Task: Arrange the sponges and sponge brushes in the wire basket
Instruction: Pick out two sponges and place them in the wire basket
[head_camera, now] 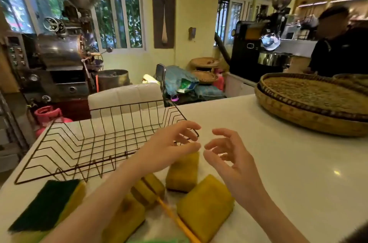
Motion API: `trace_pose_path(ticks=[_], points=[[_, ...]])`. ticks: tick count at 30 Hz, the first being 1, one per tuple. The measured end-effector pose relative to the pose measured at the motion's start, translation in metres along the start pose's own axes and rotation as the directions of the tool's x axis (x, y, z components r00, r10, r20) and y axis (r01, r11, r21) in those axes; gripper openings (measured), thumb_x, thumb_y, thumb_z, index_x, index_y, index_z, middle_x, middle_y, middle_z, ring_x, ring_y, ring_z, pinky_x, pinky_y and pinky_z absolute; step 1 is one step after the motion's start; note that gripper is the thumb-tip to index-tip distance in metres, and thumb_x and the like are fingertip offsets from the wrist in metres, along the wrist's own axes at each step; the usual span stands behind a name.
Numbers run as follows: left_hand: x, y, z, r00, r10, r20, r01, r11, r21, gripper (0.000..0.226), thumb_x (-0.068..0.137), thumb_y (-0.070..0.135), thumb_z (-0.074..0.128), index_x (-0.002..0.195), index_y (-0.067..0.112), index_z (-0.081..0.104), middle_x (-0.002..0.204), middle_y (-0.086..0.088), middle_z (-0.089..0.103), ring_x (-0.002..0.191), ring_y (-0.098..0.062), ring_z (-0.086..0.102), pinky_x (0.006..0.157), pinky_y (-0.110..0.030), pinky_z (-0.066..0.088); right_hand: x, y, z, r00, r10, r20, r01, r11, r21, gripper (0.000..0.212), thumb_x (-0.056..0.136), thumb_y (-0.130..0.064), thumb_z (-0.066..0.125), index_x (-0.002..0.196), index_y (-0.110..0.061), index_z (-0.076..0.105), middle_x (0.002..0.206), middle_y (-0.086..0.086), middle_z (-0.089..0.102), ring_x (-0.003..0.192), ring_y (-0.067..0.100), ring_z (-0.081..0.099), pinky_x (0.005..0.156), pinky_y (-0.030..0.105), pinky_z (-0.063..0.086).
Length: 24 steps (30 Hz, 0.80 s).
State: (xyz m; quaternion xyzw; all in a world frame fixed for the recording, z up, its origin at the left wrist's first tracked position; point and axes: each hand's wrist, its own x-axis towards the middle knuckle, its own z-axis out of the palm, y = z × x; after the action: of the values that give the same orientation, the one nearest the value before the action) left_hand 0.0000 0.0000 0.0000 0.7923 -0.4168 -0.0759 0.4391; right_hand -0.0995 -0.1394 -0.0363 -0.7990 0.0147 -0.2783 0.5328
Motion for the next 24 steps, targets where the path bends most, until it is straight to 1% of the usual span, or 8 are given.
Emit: trace_pose_path(ticks=[5,7,9,11,13,16,21,24], points=[[0.002,-0.015,0.020,0.993,-0.015,0.115,-0.008,0.979,0.201,0.037,0.082,0.033,0.059,0.119,0.031,0.051,0.118,0.008,0.059,0.105,-0.003,0.054,0.088,-0.023,0.046,-0.026,0.031,0.005,0.994,0.100,0.033,-0.098,0.994,-0.056,0.045,0.066,-0.046,0.062,0.107,-0.041,0.045,0.093,-0.014,0.064,0.095,-0.001,0.056,0.075,0.007,0.040],[0.001,-0.023,0.025,0.989,-0.033,0.142,-0.006,0.963,0.269,0.043,0.082,0.035,0.059,0.123,0.030,0.047,0.125,0.009,0.055,0.112,-0.004,0.049,0.094,-0.025,0.042,-0.036,0.039,0.007,0.989,0.140,0.039,-0.134,0.983,-0.127,0.055,0.060,-0.057,0.059,0.110,-0.044,0.042,0.103,-0.017,0.058,0.101,-0.004,0.051,0.078,0.003,0.036],[-0.001,-0.030,0.028,0.988,-0.036,0.153,-0.016,0.945,0.328,0.046,0.082,0.037,0.057,0.126,0.031,0.043,0.131,0.010,0.049,0.116,-0.004,0.044,0.096,-0.024,0.037,-0.044,0.044,0.008,0.983,0.179,0.047,-0.168,0.968,-0.186,0.064,0.054,-0.063,0.058,0.113,-0.048,0.038,0.110,-0.021,0.051,0.105,-0.006,0.046,0.082,0.006,0.037],[-0.003,-0.034,0.030,0.982,-0.037,0.187,-0.045,0.909,0.414,0.049,0.083,0.039,0.056,0.128,0.032,0.041,0.137,0.011,0.043,0.121,-0.006,0.039,0.099,-0.024,0.032,-0.051,0.047,0.009,0.979,0.195,0.054,-0.176,0.952,-0.251,0.069,0.052,-0.066,0.060,0.114,-0.050,0.035,0.114,-0.028,0.042,0.109,-0.007,0.041,0.090,0.016,0.040],[-0.003,-0.038,0.034,0.972,-0.058,0.229,-0.066,0.864,0.499,0.052,0.083,0.042,0.054,0.131,0.031,0.039,0.144,0.011,0.033,0.128,-0.009,0.033,0.103,-0.027,0.029,-0.058,0.047,0.009,0.977,0.193,0.092,-0.153,0.932,-0.329,0.069,0.052,-0.067,0.061,0.112,-0.054,0.031,0.115,-0.038,0.031,0.113,-0.009,0.035,0.096,0.023,0.040],[-0.003,-0.043,0.038,0.954,-0.116,0.276,-0.047,0.852,0.521,0.053,0.083,0.042,0.053,0.133,0.031,0.036,0.150,0.010,0.024,0.134,-0.010,0.027,0.108,-0.030,0.026,-0.064,0.045,0.008,0.979,0.108,0.171,-0.023,0.900,-0.435,0.068,0.054,-0.069,0.059,0.112,-0.054,0.027,0.118,-0.047,0.020,0.119,-0.010,0.026,0.102,0.020,0.032],[-0.004,-0.048,0.038,0.946,-0.136,0.293,-0.040,0.851,0.524,0.058,0.081,0.036,0.058,0.133,0.032,0.034,0.151,0.011,0.020,0.134,-0.010,0.027,0.107,-0.029,0.027,-0.068,0.050,0.007,0.970,0.047,0.238,0.097,0.825,-0.556,0.081,0.053,-0.072,0.059,0.123,-0.038,0.036,0.137,-0.022,0.029,0.126,0.002,0.026,0.107,0.028,0.029],[-0.005,-0.052,0.040,0.948,-0.126,0.292,-0.046,0.854,0.518,0.064,0.078,0.023,0.063,0.134,0.033,0.033,0.152,0.010,0.018,0.138,-0.011,0.021,0.110,-0.029,0.024,-0.066,0.052,0.005,0.965,0.044,0.260,0.115,0.817,-0.566,0.078,0.056,-0.069,0.059,0.124,-0.037,0.036,0.138,-0.022,0.029,0.124,-0.001,0.026,0.102,0.021,0.029]])
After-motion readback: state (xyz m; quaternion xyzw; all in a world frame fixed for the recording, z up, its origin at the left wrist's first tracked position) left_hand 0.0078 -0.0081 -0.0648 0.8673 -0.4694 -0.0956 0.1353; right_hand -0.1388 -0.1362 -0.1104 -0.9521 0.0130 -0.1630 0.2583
